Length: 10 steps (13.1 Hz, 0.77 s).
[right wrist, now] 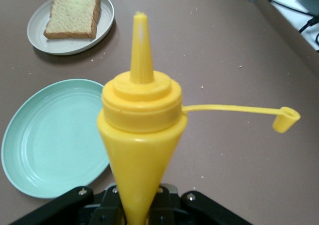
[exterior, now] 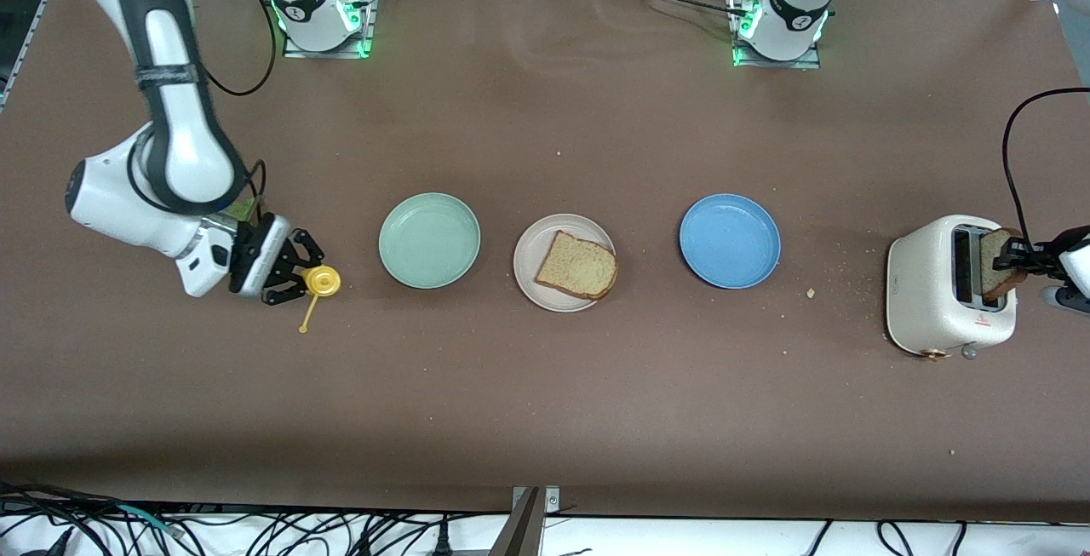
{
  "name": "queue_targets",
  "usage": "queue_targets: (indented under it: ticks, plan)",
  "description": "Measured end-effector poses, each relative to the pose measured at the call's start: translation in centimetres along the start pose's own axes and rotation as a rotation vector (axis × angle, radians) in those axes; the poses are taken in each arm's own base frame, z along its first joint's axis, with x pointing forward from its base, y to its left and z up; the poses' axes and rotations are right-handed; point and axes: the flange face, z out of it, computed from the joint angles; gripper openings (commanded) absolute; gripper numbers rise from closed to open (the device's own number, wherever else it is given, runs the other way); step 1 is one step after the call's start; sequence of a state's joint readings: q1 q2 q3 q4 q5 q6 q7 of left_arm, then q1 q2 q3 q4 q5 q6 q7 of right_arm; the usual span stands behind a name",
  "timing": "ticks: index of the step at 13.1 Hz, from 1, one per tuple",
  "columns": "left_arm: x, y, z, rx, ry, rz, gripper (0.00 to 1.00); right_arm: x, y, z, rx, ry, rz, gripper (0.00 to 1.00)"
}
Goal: Make sandwich in beige plate with both arms
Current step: 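Carry the mustard over the beige plate while the left gripper lifts the bread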
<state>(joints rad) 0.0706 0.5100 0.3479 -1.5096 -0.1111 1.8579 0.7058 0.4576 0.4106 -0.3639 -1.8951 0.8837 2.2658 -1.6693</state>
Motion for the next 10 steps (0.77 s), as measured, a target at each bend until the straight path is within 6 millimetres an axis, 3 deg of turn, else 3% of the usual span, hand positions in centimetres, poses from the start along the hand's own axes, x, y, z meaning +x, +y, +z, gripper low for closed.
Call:
queue_targets:
  ticks: [5, 8, 10]
  plan:
    - [-0.4, 0.8, -6.1, 0.036, 0.084, 0.012, 0.00, 11.7, -4.7, 2.0, -0.100, -0.265, 0.080, 0.00]
    - [0.6, 3.0, -9.8, 0.034, 0.113, 0.055, 0.00, 17.9, -9.8, 4.6, -0.240, -0.421, 0.101, 0.00]
    - [1.3, 5.2, -11.0, -0.010, 0.106, 0.086, 0.00, 20.3, -13.7, 7.4, -0.314, -0.500, 0.081, 0.00]
